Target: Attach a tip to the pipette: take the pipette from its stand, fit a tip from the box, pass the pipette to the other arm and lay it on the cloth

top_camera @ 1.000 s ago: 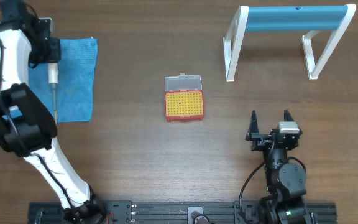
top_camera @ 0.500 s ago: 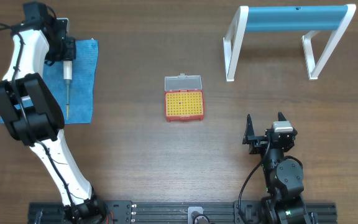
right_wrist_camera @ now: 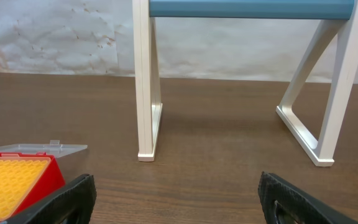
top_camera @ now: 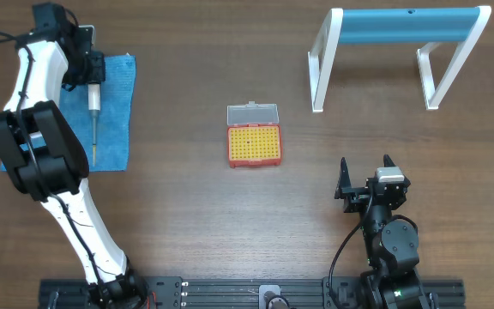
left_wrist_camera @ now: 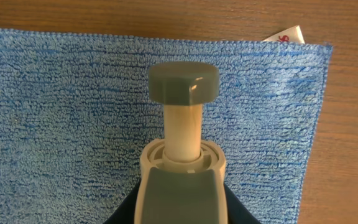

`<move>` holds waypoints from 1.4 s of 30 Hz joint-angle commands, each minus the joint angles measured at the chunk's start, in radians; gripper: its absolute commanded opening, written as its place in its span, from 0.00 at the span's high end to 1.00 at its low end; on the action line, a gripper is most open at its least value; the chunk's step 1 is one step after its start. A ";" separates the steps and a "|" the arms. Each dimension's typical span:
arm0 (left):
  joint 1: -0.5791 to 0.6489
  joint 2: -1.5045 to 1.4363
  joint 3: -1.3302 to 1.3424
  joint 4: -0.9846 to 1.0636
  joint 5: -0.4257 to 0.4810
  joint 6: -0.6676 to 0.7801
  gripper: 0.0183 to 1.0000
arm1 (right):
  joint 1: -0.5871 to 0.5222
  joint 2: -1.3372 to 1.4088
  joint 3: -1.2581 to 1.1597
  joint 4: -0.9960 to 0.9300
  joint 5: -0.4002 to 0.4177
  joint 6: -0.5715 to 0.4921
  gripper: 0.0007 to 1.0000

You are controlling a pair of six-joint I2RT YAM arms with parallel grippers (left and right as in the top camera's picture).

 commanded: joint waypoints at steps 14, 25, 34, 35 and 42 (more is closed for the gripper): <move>0.003 0.019 0.023 0.060 0.011 -0.016 0.61 | 0.005 -0.005 -0.003 0.070 -0.013 0.016 0.14; 0.003 -0.051 0.027 0.022 0.057 -0.043 0.00 | 0.005 -0.005 -0.003 0.074 -0.016 0.016 0.14; 0.002 -0.488 0.028 -0.143 0.055 -0.029 0.00 | 0.005 -0.002 -0.003 -0.051 -0.016 0.015 0.14; 0.002 -0.550 0.028 -0.169 0.045 -0.014 0.00 | 0.005 -0.002 -0.003 -0.053 -0.016 0.015 0.14; 0.002 -0.956 0.027 -0.344 0.016 0.026 0.00 | 0.005 -0.002 -0.003 -0.053 -0.016 0.015 0.14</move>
